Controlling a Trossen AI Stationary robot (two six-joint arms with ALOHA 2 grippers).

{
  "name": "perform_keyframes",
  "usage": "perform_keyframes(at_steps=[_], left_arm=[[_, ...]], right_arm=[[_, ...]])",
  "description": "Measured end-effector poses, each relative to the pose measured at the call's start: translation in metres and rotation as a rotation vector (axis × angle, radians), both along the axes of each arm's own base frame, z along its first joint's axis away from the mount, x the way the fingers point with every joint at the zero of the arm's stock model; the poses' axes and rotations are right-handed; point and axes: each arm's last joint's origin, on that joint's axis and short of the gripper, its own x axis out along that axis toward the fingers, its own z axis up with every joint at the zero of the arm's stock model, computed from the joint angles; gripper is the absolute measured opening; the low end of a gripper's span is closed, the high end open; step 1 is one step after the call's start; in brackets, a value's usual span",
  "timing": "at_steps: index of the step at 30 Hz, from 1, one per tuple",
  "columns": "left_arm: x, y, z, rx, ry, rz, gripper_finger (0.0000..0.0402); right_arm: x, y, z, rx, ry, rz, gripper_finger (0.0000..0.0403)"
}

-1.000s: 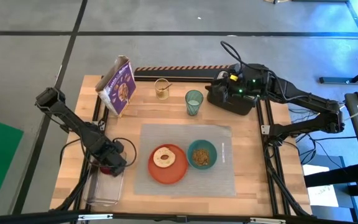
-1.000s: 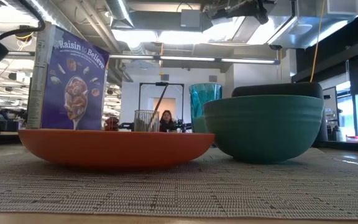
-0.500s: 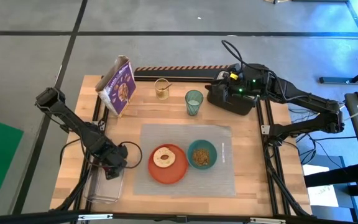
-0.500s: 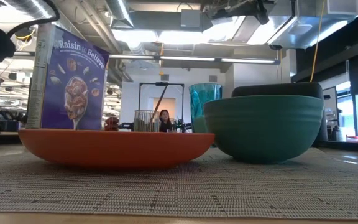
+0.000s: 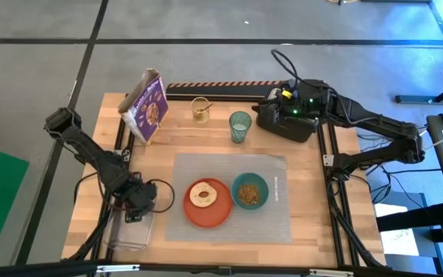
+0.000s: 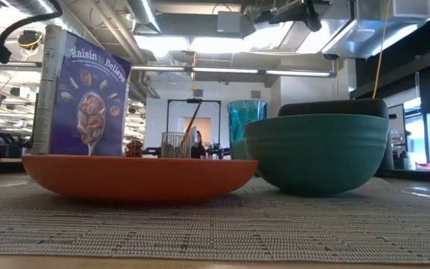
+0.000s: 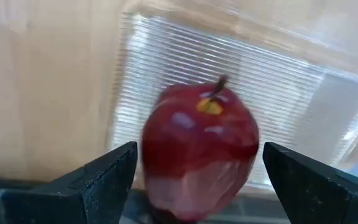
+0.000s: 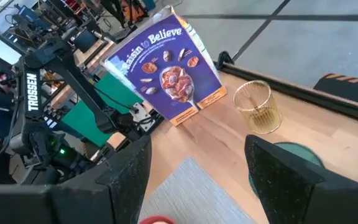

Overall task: Arrange a breakfast setting
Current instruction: Put the apple on the orange plate from the transparent bin

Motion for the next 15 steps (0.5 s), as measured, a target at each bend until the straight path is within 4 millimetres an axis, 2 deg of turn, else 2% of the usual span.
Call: perform_keyframes(at_steps=[7, 15], left_arm=[[-0.011, -0.001, -0.021, 0.005, -0.001, 0.04, 0.0344], [-0.013, -0.002, -0.021, -0.001, 0.028, 0.062, 0.0341]], right_arm=[[0.012, 0.017, -0.004, -0.016, 0.016, 0.018, 0.025], [0.015, 0.029, -0.005, -0.038, 0.021, -0.01, 0.025]])
